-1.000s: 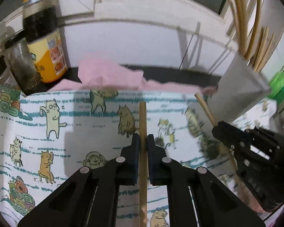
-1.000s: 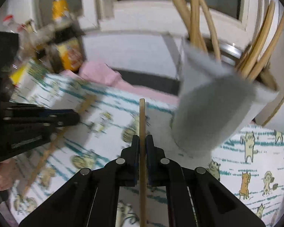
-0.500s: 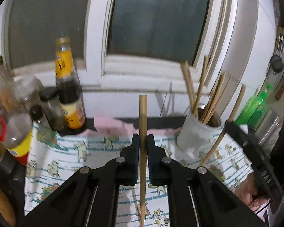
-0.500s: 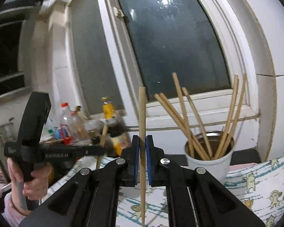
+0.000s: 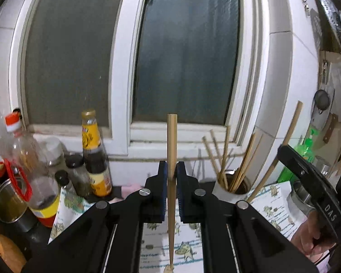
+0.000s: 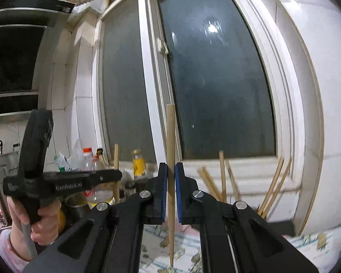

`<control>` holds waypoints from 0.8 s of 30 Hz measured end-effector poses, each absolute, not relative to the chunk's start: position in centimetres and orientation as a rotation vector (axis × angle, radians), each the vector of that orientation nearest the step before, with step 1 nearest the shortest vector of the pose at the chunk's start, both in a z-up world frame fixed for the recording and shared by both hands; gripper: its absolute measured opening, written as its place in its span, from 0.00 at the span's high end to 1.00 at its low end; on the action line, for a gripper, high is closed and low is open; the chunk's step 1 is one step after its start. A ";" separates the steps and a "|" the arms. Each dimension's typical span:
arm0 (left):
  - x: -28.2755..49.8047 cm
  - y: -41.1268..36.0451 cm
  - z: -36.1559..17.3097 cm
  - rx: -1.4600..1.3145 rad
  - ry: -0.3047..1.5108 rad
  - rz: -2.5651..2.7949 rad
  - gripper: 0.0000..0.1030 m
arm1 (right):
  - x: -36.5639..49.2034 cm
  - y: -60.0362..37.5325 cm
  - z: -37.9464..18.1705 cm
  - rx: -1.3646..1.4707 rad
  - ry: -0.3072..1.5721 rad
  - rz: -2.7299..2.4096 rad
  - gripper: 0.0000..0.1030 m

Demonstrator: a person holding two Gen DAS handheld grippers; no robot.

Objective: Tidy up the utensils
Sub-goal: 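Lift both held chopsticks upright and carry them above the white cup, then drop the chopsticks into the white cup by opening both grippers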

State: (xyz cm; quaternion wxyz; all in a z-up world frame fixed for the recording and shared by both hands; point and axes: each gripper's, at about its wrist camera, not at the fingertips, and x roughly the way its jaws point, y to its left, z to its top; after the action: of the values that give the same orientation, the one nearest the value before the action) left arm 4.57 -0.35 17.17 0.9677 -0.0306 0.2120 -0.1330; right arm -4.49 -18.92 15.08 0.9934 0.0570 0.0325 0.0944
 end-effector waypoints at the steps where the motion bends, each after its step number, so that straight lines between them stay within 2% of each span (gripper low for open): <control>1: 4.3 -0.6 17.5 -0.062 0.412 -0.275 0.93 | -4.6 -19.0 15.4 0.111 0.050 0.183 0.92; 12: 5.4 -4.3 20.0 -0.132 0.155 -0.355 0.93 | -6.7 -20.8 16.3 0.037 -0.250 -0.068 0.92; 20: 9.0 -8.7 19.8 -0.196 0.066 -0.409 0.93 | -4.1 -24.1 14.5 0.064 -0.176 -0.141 0.92; 24: 10.9 -11.1 17.3 -0.176 0.058 -0.326 0.93 | -0.8 -26.0 13.3 0.094 -0.039 -0.147 0.92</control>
State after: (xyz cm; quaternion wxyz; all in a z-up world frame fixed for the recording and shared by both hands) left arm 10.94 -11.08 17.29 0.9825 -0.0875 0.0290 -0.1621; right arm -0.83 -25.98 13.28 0.9960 0.0469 -0.0194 -0.0734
